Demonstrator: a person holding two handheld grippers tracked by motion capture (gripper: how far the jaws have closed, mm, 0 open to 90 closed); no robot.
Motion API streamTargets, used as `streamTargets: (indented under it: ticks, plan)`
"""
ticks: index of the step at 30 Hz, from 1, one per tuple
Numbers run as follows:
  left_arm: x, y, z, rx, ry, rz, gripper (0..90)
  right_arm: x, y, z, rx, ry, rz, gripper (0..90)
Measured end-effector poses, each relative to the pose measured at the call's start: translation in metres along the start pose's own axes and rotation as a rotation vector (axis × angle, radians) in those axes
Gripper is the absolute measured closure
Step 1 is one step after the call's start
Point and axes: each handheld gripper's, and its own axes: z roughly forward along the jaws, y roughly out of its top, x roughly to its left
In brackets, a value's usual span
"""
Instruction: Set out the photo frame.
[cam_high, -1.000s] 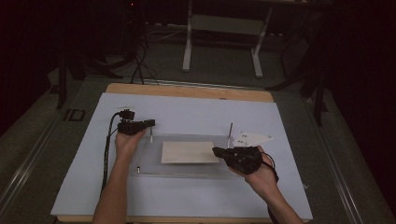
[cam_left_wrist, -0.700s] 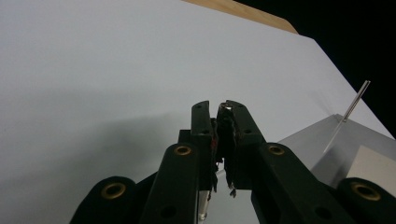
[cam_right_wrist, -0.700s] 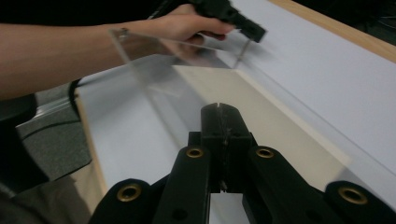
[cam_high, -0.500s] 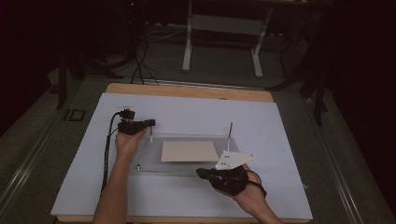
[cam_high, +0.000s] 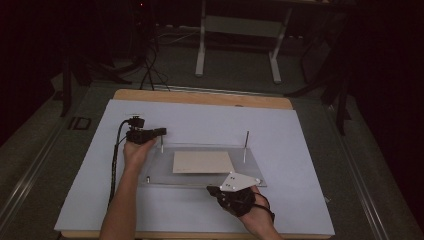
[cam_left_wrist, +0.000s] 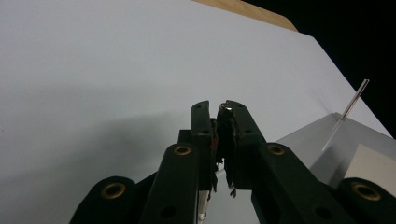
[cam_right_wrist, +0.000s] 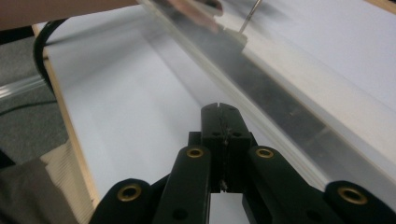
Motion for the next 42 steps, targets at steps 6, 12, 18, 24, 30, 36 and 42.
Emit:
streamTargets:
  ticks: [6, 12, 18, 24, 30, 36, 42]
  plan:
    - [0.0, 0.0, 0.0, 0.002, -0.004, -0.007, 82.1, 0.0, 0.003, -0.003, -0.04, -0.044, -0.013, 90.0]
    - [0.004, -0.001, -0.002, 0.019, -0.005, -0.023, 72.8, -0.001, 0.004, -0.003, -0.051, -0.043, -0.002, 90.0]
    - [0.007, -0.004, -0.012, 0.004, -0.016, 0.002, 67.8, -0.003, 0.006, -0.004, -0.059, -0.039, 0.003, 90.0]
    - [-0.002, -0.007, -0.025, -0.019, 0.054, 0.099, 65.6, -0.003, 0.007, -0.004, -0.059, -0.038, 0.005, 90.0]
    - [-0.014, -0.013, -0.037, -0.039, 0.09, 0.187, 64.0, -0.005, 0.009, -0.005, -0.066, -0.037, 0.012, 90.0]
    - [-0.017, -0.02, -0.049, -0.081, 0.084, 0.199, 60.6, -0.007, 0.011, -0.006, -0.074, -0.035, 0.021, 90.0]
    - [-0.022, -0.029, -0.066, -0.123, 0.079, 0.238, 60.5, -0.008, 0.013, -0.006, -0.081, -0.035, 0.023, 90.0]
